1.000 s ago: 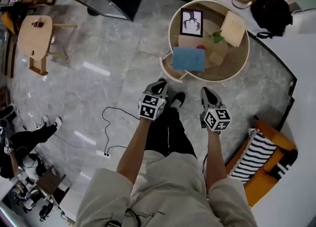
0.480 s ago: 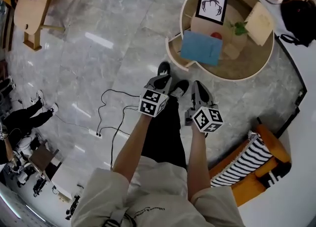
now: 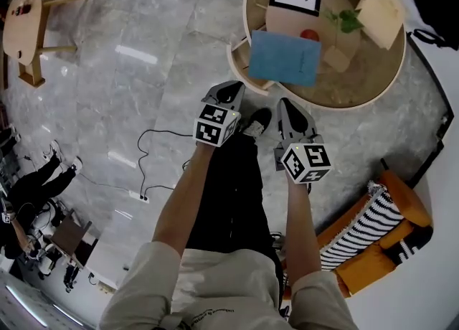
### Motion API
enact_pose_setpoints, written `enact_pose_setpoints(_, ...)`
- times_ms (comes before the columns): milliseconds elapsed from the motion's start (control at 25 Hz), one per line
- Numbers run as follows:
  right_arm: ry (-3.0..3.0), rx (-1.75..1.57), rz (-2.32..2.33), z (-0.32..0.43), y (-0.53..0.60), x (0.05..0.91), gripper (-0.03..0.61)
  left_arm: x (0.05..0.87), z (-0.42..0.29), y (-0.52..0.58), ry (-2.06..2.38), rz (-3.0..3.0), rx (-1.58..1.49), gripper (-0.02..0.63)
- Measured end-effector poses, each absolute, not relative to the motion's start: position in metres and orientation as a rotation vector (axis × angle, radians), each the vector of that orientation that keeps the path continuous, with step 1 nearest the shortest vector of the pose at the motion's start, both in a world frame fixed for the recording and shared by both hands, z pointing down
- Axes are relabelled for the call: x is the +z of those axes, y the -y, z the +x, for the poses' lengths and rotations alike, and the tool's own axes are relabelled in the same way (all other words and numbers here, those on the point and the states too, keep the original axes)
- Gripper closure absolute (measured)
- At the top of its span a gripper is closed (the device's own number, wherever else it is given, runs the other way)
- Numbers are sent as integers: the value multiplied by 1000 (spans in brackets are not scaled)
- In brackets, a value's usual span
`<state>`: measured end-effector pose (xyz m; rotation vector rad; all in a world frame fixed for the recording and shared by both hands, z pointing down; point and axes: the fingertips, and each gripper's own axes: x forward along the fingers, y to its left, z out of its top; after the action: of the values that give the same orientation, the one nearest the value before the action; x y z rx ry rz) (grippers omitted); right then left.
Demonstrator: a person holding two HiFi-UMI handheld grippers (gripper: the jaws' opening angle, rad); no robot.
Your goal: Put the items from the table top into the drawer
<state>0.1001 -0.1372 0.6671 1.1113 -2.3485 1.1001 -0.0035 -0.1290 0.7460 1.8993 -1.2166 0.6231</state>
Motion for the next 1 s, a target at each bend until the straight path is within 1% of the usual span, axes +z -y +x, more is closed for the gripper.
enact_pose_setpoints(280, 2347, 1047, 1015, 96, 129, 712, 545, 789, -2, 156, 1188, 1864, 469, 589)
enact_pose_setpoints(320, 2340, 1043, 1007, 96, 129, 719, 545, 796, -5, 159, 1195, 1838, 422, 573)
enact_pose_setpoints(360, 2329, 1043, 1002, 97, 128, 726, 544, 802, -7, 162, 1198, 1801, 361, 519)
enact_pose_setpoints(400, 2315, 1045, 1000, 96, 127, 734, 544, 808, -10, 165, 1195, 1760, 294, 482)
enact_pose_setpoints(480, 2298, 1047, 986, 90, 127, 745, 545, 816, -13, 170, 1174, 1705, 186, 455)
enact_pose_setpoints(640, 2306, 1030, 957, 74, 135, 756, 545, 829, -4, 180, 1080, 1677, 89, 389)
enact_pose_setpoints(880, 2295, 998, 948, 66, 139, 766, 545, 843, 22, 186, 978, 1687, 88, 379)
enact_pose_setpoints(1000, 2285, 990, 942, 67, 141, 770, 545, 842, 25, 190, 964, 1698, 60, 392)
